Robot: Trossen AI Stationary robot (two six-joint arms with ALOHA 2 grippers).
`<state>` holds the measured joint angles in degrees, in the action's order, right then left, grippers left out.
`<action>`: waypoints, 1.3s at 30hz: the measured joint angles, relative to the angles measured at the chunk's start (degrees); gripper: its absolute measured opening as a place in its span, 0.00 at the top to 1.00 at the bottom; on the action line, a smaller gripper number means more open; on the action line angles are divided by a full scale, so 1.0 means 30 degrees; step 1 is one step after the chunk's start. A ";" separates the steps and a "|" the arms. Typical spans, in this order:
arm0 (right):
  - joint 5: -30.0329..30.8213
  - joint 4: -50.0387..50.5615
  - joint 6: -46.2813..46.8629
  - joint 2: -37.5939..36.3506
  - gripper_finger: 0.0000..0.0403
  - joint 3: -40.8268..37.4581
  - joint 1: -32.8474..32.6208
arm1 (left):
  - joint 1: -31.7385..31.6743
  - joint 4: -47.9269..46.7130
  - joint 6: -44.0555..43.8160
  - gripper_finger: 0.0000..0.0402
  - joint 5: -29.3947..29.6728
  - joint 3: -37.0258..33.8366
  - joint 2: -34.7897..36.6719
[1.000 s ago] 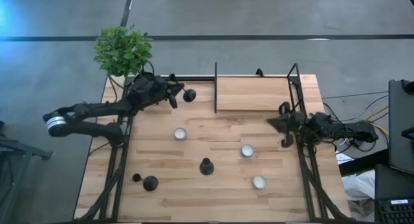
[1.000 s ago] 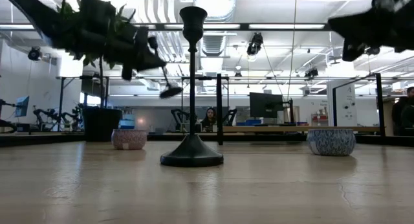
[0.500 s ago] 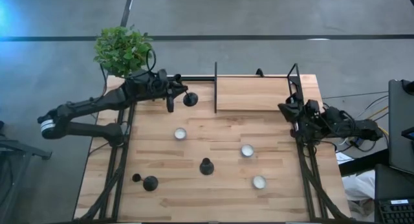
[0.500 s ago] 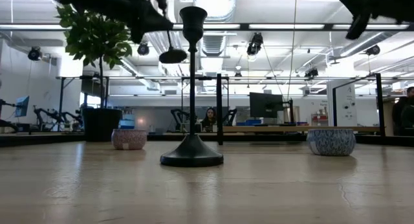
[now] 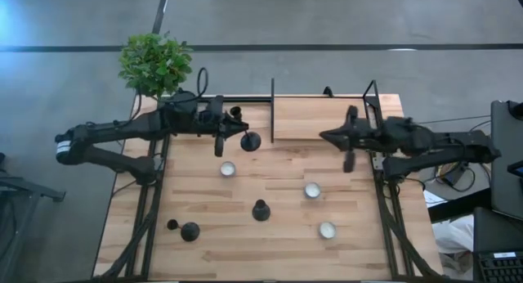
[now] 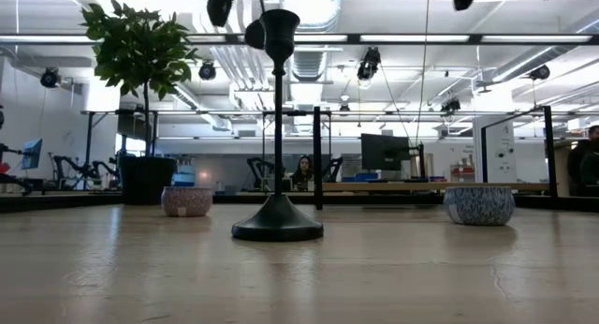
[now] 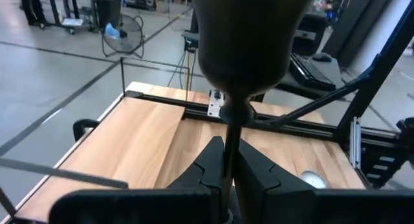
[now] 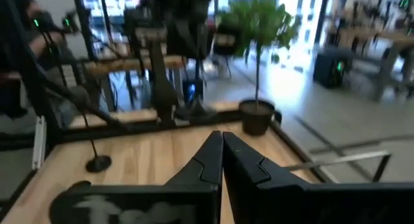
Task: Pick & Place candle stick holders
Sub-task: Put the top black candle holder on the shelf
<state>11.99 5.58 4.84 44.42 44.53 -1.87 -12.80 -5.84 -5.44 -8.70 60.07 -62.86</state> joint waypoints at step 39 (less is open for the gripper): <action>0.0507 -0.0418 0.0591 1.1294 0.74 0.8002 0.0597 | 0.0480 -0.3462 0.4613 0.95 -0.2305 0.8423 -0.6924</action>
<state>13.51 4.32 6.61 78.30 68.54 -0.08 -11.35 -16.22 8.40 -15.62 85.34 -83.64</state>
